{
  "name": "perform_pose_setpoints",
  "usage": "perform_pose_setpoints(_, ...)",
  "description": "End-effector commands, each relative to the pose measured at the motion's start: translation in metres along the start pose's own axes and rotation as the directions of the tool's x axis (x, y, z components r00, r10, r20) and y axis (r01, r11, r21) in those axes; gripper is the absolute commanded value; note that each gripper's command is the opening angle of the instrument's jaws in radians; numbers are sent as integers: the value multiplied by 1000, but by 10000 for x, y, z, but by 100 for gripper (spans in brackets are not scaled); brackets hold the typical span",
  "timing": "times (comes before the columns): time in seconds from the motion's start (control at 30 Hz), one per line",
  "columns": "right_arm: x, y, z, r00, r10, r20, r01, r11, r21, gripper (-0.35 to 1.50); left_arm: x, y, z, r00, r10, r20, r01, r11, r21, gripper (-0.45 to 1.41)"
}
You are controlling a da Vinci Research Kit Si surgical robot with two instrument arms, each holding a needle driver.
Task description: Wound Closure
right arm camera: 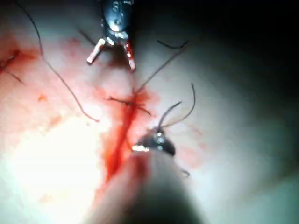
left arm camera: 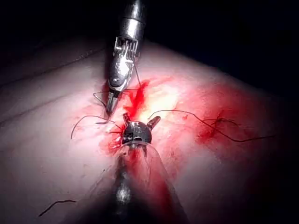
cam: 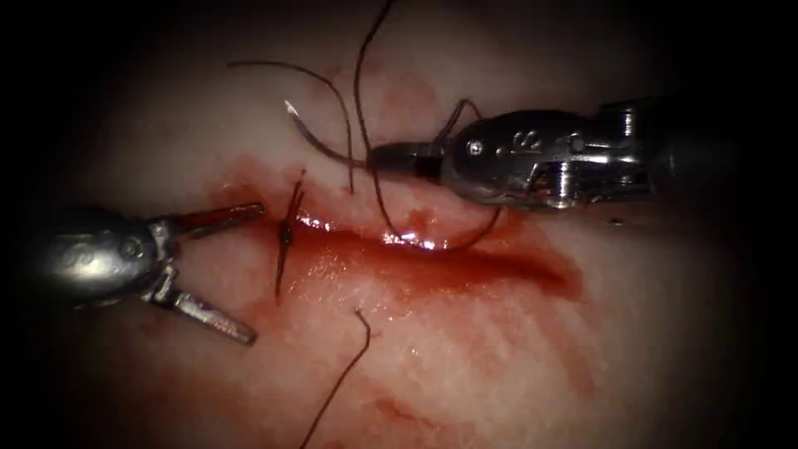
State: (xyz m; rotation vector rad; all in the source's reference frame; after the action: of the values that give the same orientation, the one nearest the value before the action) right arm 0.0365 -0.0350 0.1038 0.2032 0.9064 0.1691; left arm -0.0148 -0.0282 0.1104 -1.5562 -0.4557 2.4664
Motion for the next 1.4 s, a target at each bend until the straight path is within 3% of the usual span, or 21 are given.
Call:
perform_pose_setpoints(0.03, 3, 2, 9, 1000, -13, 5, 13, 1000, 4, -35, -3, 1, 7, 1000, -1, -1, 1, 1000, -2, 83)
perform_pose_setpoints(0.17, 3, 9, -1, 999, -27, 29, 28, 999, -26, -35, -3, 1, 6, 1000, 0, -1, 0, 1000, -3, 81)
perform_pose_setpoints(0.3, 0, 21, -36, 998, -36, 49, 40, 997, -66, -35, -4, 1, 5, 1000, 0, -1, 0, 1000, -4, 79)
perform_pose_setpoints(0.47, -6, 29, -56, 998, -30, 48, 34, 995, -91, -35, -4, 1, 6, 1000, 0, -2, 0, 1000, -6, 78)
perform_pose_setpoints(0.77, -33, 31, -55, 993, -53, 106, 62, 995, -84, -35, -5, 2, 6, 1000, 2, -3, -2, 1000, -10, 76)
perform_pose_setpoints(0.9, -31, 32, -52, 995, -49, 88, 57, 994, -96, -35, -7, 3, 7, 1000, 4, -3, -4, 1000, -9, 76)
perform_pose_setpoints(1.03, -12, 38, -48, 1000, -24, 16, 26, 989, -143, 69, -10, 3, 8, 1000, 6, -4, -6, 1000, -14, 74)
perform_pose_setpoints(1.1, -1, 38, -42, 999, -37, -4, 36, 986, -166, 100, -11, 3, 9, 1000, 7, -5, -7, 1000, -17, 74)
perform_pose_setpoints(1.17, 9, 36, -32, 999, -48, -5, 46, 983, -175, 110, -12, 3, 9, 1000, 8, -5, -8, 1000, -17, 74)
perform_pose_setpoints(1.4, 31, 23, -1, 993, -110, -39, 105, 989, -108, 105, -14, 3, 8, 1000, 10, -5, -10, 1000, -19, 74)
